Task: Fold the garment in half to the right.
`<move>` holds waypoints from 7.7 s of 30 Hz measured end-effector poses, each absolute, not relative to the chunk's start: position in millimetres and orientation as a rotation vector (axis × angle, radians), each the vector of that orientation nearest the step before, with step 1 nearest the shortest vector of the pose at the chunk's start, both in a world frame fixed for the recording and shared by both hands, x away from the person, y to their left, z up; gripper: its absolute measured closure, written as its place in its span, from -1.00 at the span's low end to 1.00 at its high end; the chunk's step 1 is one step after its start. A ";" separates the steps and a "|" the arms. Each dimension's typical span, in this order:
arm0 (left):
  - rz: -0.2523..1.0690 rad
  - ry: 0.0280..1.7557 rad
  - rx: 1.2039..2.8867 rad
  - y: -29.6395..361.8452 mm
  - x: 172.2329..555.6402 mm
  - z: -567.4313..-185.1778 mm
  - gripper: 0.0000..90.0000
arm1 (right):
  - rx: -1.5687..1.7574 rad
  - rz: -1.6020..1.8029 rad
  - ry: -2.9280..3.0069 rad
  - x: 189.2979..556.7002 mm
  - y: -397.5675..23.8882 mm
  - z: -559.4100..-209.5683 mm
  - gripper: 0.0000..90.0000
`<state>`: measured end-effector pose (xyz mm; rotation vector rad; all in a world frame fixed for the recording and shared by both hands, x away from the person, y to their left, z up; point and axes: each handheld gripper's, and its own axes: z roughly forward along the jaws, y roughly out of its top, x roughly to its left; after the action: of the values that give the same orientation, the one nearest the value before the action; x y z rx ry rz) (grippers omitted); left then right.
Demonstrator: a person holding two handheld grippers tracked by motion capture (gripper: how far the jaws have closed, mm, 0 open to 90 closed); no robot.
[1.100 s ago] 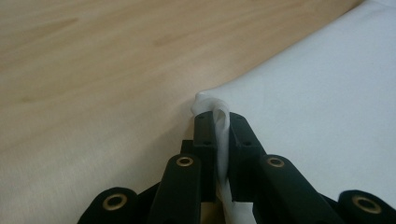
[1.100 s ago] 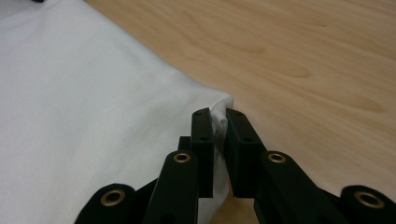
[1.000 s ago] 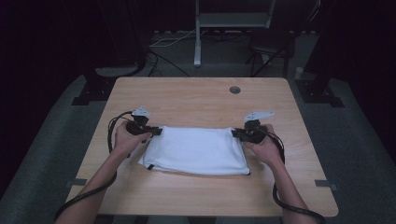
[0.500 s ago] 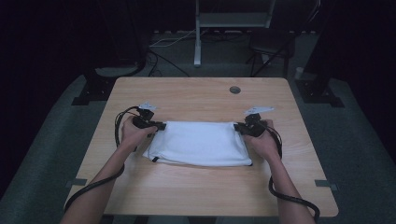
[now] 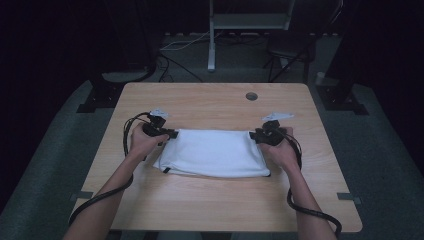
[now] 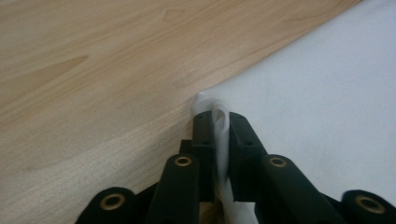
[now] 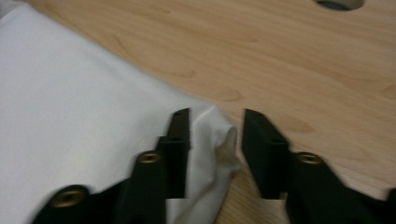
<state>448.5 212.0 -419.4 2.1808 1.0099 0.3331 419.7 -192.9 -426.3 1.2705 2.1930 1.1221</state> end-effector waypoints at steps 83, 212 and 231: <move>0.064 1.290 2.085 195.4 462.3 -394.1 0.86 | 0.414 1.162 2.674 344.6 60.7 -423.5 -0.27; 0.010 1.232 1.893 71.4 457.1 -314.4 0.84 | 0.799 1.555 2.138 319.3 -114.2 -342.3 0.70; 0.016 1.180 1.895 52.5 454.0 -321.1 0.84 | 0.878 1.560 2.100 312.7 -135.9 -352.6 0.69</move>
<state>454.0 52.5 -321.1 1.8945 1.1798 0.0158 312.7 -135.9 -352.6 0.8780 2.1000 1.5597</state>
